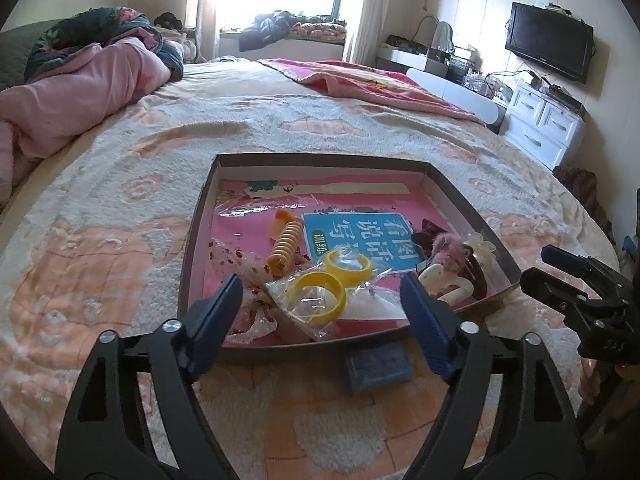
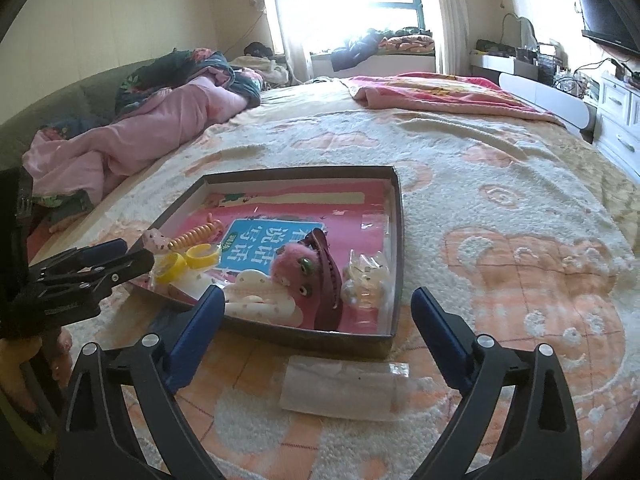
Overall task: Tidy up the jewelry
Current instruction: 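Open both tools to release the bangles and pom-pom, then withdraw, then grasp the small blue box with the left tool while the right tool grasps the clear bag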
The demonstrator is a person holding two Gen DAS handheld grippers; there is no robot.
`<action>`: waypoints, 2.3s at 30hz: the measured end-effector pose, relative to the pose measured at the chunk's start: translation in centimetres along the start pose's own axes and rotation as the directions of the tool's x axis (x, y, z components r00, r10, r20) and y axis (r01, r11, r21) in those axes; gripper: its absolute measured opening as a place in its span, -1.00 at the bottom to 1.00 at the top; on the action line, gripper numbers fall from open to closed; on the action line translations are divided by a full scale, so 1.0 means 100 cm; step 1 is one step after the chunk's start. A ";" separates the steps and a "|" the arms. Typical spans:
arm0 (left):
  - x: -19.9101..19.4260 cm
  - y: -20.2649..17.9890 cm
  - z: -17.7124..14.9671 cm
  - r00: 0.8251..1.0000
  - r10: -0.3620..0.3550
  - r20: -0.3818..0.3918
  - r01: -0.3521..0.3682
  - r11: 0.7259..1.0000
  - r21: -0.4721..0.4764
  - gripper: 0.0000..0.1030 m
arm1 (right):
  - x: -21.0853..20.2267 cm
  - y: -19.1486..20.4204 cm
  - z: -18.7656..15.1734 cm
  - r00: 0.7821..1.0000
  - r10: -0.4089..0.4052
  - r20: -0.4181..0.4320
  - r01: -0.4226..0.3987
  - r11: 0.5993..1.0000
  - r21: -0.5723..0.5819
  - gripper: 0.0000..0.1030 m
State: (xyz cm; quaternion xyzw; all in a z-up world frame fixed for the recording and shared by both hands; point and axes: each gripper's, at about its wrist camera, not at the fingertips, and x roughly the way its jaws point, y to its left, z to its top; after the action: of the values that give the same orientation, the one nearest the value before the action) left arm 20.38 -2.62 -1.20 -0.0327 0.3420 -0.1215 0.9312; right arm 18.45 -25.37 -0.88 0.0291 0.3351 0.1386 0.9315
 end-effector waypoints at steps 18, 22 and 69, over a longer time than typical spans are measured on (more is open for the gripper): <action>-0.041 -0.019 -0.011 0.997 0.044 0.058 -0.047 0.998 0.053 0.78 | -0.034 0.000 -0.008 0.999 -0.004 0.038 0.005 1.000 -0.025 0.84; -0.047 -0.022 -0.020 0.997 0.037 0.060 -0.041 0.998 0.053 0.78 | -0.039 0.000 -0.015 0.999 -0.005 0.034 0.007 0.999 -0.034 0.84; -0.001 -0.028 -0.063 0.996 -0.033 -0.085 0.031 0.999 -0.022 0.78 | -0.007 -0.039 -0.061 0.993 -0.027 -0.112 0.030 0.999 0.022 0.84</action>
State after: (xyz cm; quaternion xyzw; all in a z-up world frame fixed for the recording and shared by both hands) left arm 15.68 -5.13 -5.57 -0.0425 0.3823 -0.1341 0.9133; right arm 15.01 -29.52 -5.75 0.0277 0.3888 0.1226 0.9127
